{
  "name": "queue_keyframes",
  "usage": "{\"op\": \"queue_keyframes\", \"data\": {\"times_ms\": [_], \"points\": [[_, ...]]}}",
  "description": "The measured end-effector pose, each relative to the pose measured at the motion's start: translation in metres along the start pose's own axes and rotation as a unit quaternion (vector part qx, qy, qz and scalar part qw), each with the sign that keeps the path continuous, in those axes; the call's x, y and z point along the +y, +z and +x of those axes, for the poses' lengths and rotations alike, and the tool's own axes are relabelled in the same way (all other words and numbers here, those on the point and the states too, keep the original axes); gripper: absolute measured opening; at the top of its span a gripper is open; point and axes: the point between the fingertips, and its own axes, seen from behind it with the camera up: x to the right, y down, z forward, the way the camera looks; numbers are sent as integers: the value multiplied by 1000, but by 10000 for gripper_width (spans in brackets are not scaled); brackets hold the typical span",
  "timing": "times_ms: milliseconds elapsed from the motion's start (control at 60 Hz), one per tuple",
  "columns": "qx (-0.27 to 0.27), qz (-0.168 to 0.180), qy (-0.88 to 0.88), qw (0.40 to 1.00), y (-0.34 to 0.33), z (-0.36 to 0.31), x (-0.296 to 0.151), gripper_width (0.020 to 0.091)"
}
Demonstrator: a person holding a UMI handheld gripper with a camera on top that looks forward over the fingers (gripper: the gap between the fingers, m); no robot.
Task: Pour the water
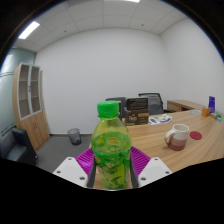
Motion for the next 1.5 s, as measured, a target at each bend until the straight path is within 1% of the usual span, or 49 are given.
{"op": "queue_keyframes", "data": {"times_ms": [67,83,100,117,133,217,283,433,533,700,767,833,950,1067,1200,1317,1350,1500], "points": [[-1,15,-7,1000,0,0,-1,450],[-1,14,-9,1000,0,-1,-2,445],[-2,14,-13,1000,0,-1,-1,424],[-3,14,-17,1000,1,-1,-1,422],[-4,13,-20,1000,1,-1,-1,400],[-6,17,-16,1000,1,-1,0,397],[-12,13,-11,1000,0,-2,-1,397],[-22,-19,37,999,7,7,-1,396],[-44,-55,101,992,16,15,-1,397],[-50,-93,239,965,31,49,-23,396],[-49,-110,320,940,40,67,-30,396],[-45,-118,395,910,50,84,-39,395],[-52,-113,520,845,62,109,-53,395],[-58,-119,624,770,67,122,-63,395],[-63,-135,701,697,72,127,-63,395],[-63,-127,754,642,76,132,-66,395],[-63,-131,768,624,75,136,-67,394],[-69,-143,799,580,79,134,-71,395]]}}
